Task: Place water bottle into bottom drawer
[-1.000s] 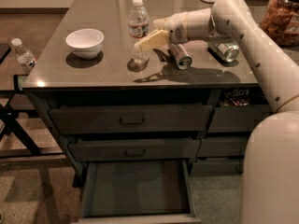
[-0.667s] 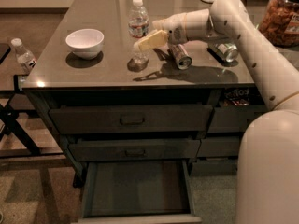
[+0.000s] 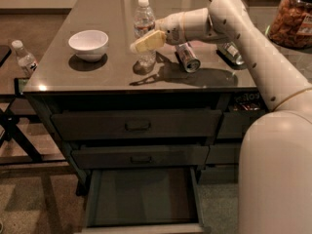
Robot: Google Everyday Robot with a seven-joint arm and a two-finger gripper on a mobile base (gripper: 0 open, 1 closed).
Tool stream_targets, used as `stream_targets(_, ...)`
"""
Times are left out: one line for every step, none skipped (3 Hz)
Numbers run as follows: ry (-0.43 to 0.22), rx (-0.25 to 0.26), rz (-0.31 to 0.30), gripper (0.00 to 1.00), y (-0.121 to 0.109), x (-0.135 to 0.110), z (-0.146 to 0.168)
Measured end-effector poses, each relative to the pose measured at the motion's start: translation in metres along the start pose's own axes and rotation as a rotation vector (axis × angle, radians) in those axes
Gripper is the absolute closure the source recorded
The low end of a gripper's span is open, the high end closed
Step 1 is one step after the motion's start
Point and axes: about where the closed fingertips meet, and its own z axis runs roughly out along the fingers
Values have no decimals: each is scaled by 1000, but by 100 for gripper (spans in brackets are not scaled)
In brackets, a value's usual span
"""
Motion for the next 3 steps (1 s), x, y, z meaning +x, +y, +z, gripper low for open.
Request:
stream_targets(0,0,0,19,0,0,0)
stream_targets(0,0,0,42,0,0,0)
stream_targets(0,0,0,65,0,0,0)
